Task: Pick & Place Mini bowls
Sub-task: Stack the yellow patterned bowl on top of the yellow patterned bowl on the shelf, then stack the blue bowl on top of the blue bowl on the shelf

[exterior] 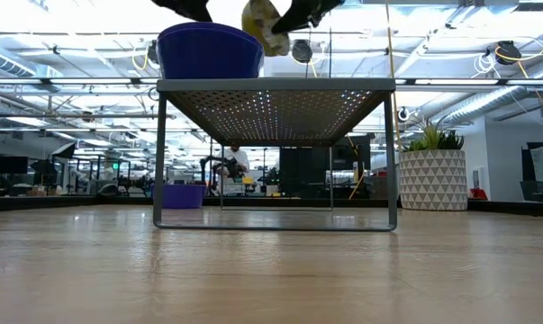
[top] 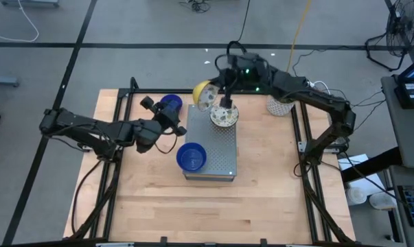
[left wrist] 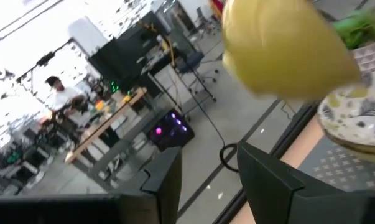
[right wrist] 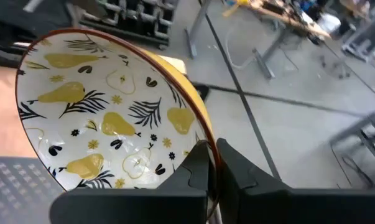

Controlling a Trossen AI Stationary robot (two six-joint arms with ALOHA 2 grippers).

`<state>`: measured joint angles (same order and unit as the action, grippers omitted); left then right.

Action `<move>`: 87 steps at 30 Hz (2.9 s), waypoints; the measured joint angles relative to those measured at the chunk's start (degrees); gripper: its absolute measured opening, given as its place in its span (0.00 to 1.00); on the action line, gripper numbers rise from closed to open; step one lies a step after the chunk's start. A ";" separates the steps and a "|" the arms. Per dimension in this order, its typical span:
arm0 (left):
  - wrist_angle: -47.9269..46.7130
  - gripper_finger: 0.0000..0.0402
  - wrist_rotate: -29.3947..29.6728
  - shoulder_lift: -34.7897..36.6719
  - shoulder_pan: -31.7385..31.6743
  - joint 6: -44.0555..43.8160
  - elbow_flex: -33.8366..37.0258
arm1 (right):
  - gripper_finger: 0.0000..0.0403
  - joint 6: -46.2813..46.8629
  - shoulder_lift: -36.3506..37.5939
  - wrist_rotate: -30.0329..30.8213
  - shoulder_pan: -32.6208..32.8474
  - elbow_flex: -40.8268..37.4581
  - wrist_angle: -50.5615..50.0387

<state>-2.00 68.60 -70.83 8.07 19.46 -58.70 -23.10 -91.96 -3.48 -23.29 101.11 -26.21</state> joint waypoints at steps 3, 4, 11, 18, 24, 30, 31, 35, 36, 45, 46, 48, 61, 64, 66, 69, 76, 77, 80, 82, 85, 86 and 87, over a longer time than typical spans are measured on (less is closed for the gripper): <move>-1.46 0.40 -0.02 0.00 -1.23 -2.66 0.00 | 0.00 0.70 -0.02 0.27 -2.57 4.36 -7.17; -1.46 0.40 -0.06 0.00 -1.60 -3.16 0.00 | 0.00 1.25 -0.02 -0.10 -3.58 5.61 -9.71; -1.45 0.40 -3.32 0.00 -2.95 -5.19 0.00 | 0.00 6.46 -0.02 -15.09 -10.20 6.74 -21.33; -2.76 0.40 -4.29 -0.02 -3.27 -7.99 0.00 | 0.00 5.17 -0.11 -17.80 -9.94 3.43 -24.49; -3.04 0.40 -4.31 -0.04 -3.23 -8.14 0.00 | 0.00 4.62 -0.94 -17.58 -8.67 0.53 -26.62; -3.01 0.40 -4.73 -0.04 -3.72 -7.80 0.00 | 0.00 7.28 -0.85 -17.51 -8.48 -3.23 -25.23; -3.00 0.40 -4.90 -0.04 -3.92 -7.79 0.00 | 0.00 7.68 -0.91 -17.39 -8.48 -3.68 -24.98; -2.99 0.40 -6.93 -0.04 -4.58 -7.76 0.00 | 0.00 9.10 -0.87 -17.39 -8.48 -4.37 -24.73; -2.99 0.40 -7.22 -0.04 -4.77 -7.78 0.00 | 0.00 9.37 -0.87 -17.36 -8.48 -4.43 -24.81; -2.99 0.40 -7.21 -0.04 -5.20 -7.76 0.00 | 0.00 11.51 -0.87 -17.34 -8.48 -4.49 -26.77; -2.99 0.40 -7.21 -0.04 -5.18 -7.76 0.00 | 0.00 11.53 -0.87 -17.32 -8.48 -4.49 -26.85; -2.99 0.40 -7.21 -0.04 -5.18 -7.76 0.00 | 0.00 11.55 -0.87 -16.61 -8.48 -4.49 -26.82; -5.96 0.40 -7.17 -0.04 -5.18 -9.51 0.00 | 0.14 11.51 -0.87 -11.67 -8.47 -4.49 -26.72; -5.96 0.40 -7.17 -0.04 -5.18 -9.48 0.00 | 0.18 11.52 -0.87 -11.63 -8.48 -4.47 -26.12; -5.96 0.40 -7.15 -0.04 -5.18 -9.30 0.00 | 0.20 11.83 -0.87 -11.66 -8.48 -4.47 -24.91; -5.96 0.40 -7.17 -0.04 -5.18 -9.29 0.00 | 0.22 11.93 -0.87 -11.66 -8.48 -4.47 -23.02; -8.51 0.40 -7.17 -0.04 -5.18 -9.24 0.00 | 0.25 11.93 -0.87 -11.70 -8.41 -4.47 -16.55; -9.01 0.40 -7.19 -0.04 -5.18 -9.32 0.00 | 0.25 11.93 -0.87 -11.76 -8.41 -4.47 -15.61; -9.53 0.40 -7.19 -0.04 -5.18 -10.21 0.00 | 0.24 11.80 -0.87 -12.77 -8.41 -4.47 -13.67; -10.35 0.40 -7.19 -0.04 -5.18 -10.80 0.00 | 0.23 11.47 -0.87 -15.48 -8.41 -4.50 -13.11; -12.06 0.40 -5.00 -0.06 -5.50 -12.59 0.02 | 0.22 11.37 -0.75 -19.47 -8.07 -6.16 -9.22; -12.08 0.40 -3.92 -0.04 -6.01 -13.49 0.02 | 0.22 11.37 -0.45 -20.29 -8.04 -7.11 -8.03; -12.34 0.40 -3.63 0.32 -6.72 -14.05 0.02 | 0.22 11.45 -0.07 -20.59 -8.05 -8.15 -6.93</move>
<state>-14.34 64.96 -70.51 1.35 5.42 -58.67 -11.66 -92.04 -24.07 -31.34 92.96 -33.15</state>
